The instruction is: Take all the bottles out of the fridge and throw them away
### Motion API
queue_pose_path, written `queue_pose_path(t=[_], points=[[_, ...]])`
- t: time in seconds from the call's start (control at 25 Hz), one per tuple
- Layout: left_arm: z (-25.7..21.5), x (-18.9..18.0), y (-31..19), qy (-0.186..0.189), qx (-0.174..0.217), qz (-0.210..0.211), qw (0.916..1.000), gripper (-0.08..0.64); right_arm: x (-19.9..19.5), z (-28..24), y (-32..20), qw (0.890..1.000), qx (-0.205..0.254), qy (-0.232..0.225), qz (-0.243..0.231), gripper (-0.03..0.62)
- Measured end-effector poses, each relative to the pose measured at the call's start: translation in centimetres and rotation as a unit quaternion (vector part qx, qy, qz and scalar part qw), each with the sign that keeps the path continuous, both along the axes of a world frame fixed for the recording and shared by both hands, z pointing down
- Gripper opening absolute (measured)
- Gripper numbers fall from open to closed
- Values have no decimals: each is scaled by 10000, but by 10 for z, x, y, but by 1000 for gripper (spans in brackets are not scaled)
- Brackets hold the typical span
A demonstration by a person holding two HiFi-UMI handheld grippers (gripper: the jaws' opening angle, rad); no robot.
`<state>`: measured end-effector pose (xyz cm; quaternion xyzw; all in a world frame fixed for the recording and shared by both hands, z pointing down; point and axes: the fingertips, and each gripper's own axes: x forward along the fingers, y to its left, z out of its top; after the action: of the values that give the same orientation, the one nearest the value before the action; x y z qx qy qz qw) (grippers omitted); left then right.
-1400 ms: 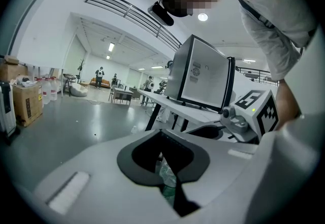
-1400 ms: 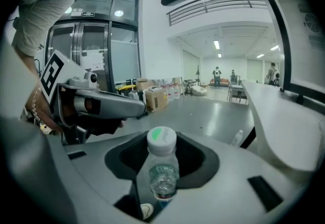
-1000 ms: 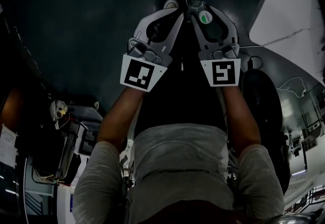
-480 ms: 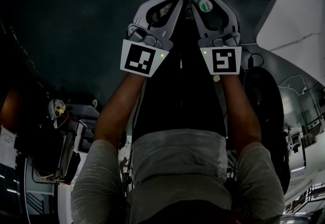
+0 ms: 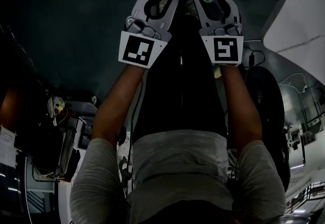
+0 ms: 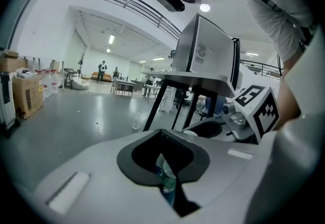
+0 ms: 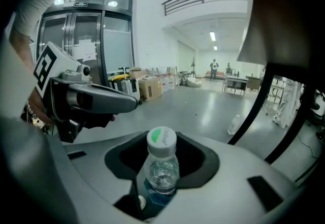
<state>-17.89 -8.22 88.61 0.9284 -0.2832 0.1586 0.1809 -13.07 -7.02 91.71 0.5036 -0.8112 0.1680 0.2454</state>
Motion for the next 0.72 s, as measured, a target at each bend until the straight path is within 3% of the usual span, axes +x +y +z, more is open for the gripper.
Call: queue_pose_path(t=[0.4,0.72], points=[[-7,2,-3,74,53,22,10000,8,0,6,-4,9997,-57,-147,187,163],[-30,11,-2,124,88,35,9999,8,-9,-39,-9,9988,181,-444,60,161]])
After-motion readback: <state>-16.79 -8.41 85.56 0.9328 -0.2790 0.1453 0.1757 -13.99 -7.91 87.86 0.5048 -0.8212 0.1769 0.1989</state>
